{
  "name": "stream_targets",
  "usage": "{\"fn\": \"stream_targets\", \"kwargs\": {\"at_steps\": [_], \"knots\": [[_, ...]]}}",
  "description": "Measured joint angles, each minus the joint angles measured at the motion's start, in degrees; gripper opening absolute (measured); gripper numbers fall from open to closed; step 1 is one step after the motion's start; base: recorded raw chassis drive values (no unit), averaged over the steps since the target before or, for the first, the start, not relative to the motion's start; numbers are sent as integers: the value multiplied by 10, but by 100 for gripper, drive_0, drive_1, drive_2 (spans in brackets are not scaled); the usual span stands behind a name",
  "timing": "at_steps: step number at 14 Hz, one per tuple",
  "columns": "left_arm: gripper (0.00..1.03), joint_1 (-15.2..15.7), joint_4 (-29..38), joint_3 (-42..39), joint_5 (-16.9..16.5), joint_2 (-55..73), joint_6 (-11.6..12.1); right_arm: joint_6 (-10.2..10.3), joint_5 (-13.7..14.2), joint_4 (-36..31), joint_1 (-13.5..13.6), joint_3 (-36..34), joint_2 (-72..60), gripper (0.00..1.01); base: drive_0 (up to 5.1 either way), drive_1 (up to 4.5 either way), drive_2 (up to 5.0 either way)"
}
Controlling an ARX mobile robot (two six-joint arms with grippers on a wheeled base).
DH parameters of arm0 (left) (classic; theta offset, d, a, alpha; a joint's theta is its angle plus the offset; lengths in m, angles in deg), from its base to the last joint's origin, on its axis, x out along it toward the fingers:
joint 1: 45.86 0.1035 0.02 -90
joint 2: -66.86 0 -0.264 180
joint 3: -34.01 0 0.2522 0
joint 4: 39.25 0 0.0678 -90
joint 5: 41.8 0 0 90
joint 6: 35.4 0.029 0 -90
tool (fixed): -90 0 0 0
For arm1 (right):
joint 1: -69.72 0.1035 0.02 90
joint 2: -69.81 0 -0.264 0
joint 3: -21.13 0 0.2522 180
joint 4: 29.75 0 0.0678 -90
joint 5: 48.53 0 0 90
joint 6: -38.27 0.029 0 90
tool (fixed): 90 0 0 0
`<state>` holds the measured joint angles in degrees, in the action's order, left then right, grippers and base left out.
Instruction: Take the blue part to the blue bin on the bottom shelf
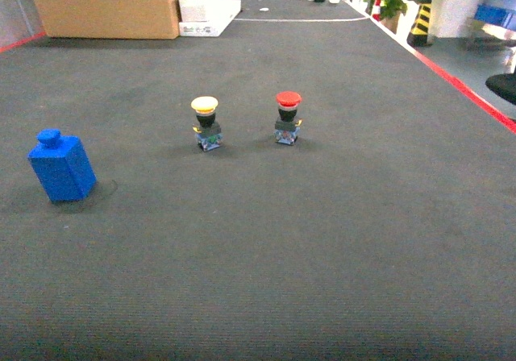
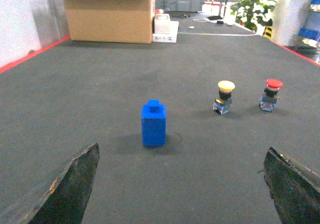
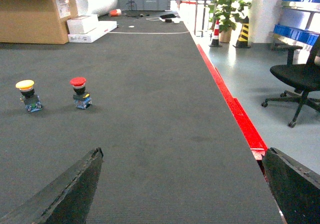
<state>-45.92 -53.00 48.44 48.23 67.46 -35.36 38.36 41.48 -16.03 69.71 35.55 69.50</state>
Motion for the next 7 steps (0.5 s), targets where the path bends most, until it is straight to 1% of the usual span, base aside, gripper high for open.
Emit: {"fn": "stream_targets", "kwargs": {"at_steps": [7], "knots": [[98,0,-3,0,0,0,0,1,0,3,0,0,0,98,0,0,0]]}}
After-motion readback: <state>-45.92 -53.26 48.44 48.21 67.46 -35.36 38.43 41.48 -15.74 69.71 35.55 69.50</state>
